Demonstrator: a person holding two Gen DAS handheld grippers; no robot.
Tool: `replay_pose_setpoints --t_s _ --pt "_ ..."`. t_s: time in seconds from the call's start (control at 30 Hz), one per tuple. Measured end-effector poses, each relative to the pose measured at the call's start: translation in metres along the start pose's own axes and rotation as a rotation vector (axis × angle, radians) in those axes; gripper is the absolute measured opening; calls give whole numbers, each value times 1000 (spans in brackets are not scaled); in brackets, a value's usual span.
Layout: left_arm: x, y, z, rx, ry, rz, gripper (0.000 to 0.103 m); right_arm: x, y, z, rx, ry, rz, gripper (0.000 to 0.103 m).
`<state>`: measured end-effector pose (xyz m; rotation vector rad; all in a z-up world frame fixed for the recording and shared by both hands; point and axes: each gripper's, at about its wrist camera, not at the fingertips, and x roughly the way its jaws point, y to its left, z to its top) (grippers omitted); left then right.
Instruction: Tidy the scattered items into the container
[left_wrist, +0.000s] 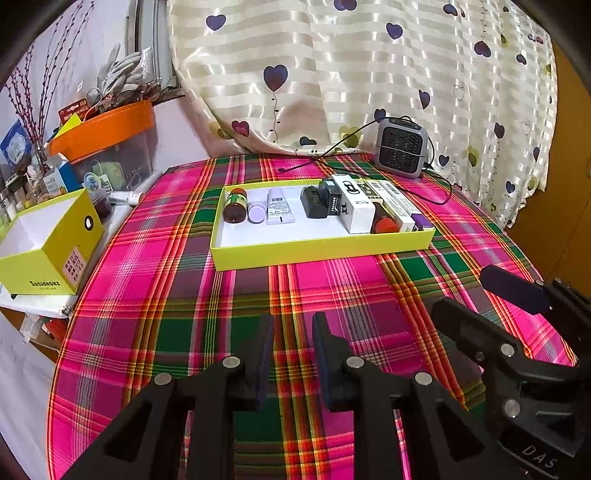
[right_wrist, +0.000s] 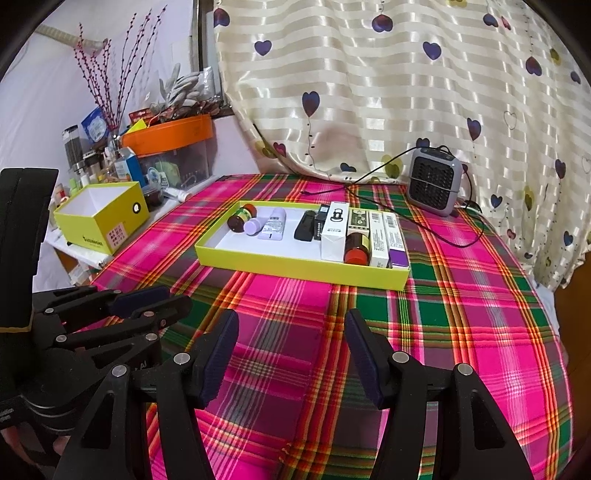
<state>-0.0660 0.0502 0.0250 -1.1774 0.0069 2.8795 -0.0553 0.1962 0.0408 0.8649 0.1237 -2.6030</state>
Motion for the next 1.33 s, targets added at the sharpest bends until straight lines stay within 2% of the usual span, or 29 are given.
replay_pose_setpoints --t_s 1.07,1.13,1.2,1.33 --pt "29 5 10 10 35 5 22 18 -7 9 -8 32 -11 62" --pt "30 4 11 12 37 4 20 20 -10 9 -4 34 -14 62" --pt "32 4 11 12 38 3 14 21 -12 9 -1 38 -14 62" --pt "32 4 12 1 27 3 13 21 -16 7 5 43 -12 62"
